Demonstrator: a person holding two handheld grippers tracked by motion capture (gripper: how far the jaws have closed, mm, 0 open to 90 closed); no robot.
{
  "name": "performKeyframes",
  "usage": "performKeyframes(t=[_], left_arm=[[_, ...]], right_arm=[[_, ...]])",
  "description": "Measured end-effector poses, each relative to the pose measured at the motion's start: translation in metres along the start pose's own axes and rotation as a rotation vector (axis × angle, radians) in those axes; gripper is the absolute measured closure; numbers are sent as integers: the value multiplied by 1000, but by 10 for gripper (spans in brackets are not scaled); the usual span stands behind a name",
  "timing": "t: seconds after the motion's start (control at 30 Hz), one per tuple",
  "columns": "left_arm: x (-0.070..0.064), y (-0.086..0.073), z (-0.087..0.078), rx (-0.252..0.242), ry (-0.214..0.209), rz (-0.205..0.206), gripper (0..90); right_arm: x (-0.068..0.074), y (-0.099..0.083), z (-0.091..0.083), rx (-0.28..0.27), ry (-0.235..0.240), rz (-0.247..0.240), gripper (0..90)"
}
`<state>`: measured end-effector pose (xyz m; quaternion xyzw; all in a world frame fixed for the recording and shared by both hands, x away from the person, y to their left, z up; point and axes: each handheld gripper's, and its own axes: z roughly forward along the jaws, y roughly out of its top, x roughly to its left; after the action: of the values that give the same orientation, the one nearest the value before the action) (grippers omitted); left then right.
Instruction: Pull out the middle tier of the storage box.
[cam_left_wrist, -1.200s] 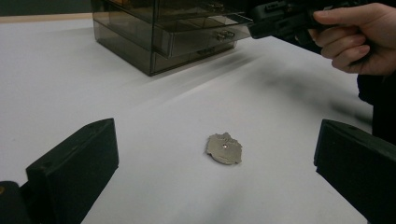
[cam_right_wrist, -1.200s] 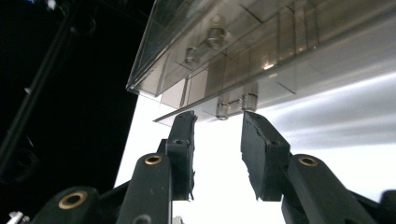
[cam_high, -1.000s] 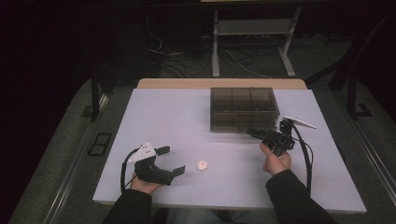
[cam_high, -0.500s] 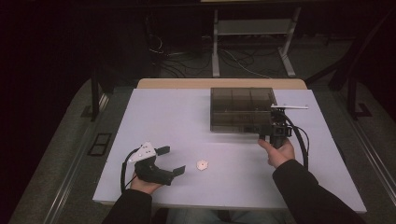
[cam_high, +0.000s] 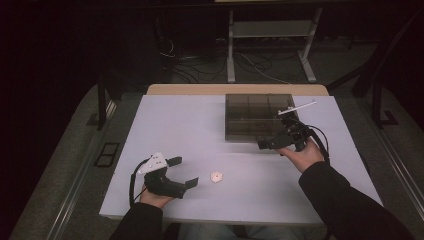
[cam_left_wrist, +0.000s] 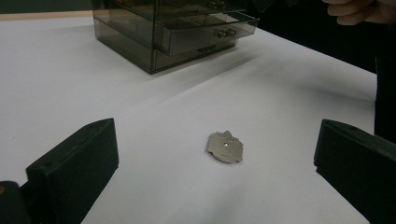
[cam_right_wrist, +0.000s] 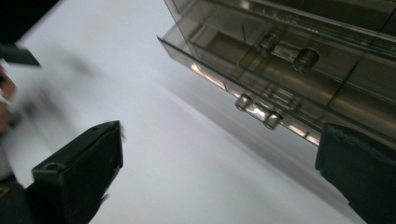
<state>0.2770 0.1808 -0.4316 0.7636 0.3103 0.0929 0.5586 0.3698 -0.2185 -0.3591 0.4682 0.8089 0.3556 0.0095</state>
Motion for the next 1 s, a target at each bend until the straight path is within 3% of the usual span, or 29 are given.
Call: performKeyframes(t=[0.1, 0.23, 0.4, 0.63, 0.8, 1.0], left_arm=[[0, 0, 0, 0, -1, 0, 0], [0, 0, 0, 0, -3, 1, 0], [0, 0, 0, 0, -3, 1, 0], [0, 0, 0, 0, -4, 1, 0], [1, 0, 0, 0, -5, 0, 0], [0, 0, 0, 1, -6, 2, 0]], right_arm=[[0, 3, 0, 31, 33, -55, 4], [2, 7, 1, 73, 66, -180, 4], [5, 12, 1, 99, 105, -287, 5], [6, 19, 2, 152, 85, -432, 5], [5, 22, 3, 162, 80, -508, 5], [-4, 26, 2, 122, 101, -552, 87]])
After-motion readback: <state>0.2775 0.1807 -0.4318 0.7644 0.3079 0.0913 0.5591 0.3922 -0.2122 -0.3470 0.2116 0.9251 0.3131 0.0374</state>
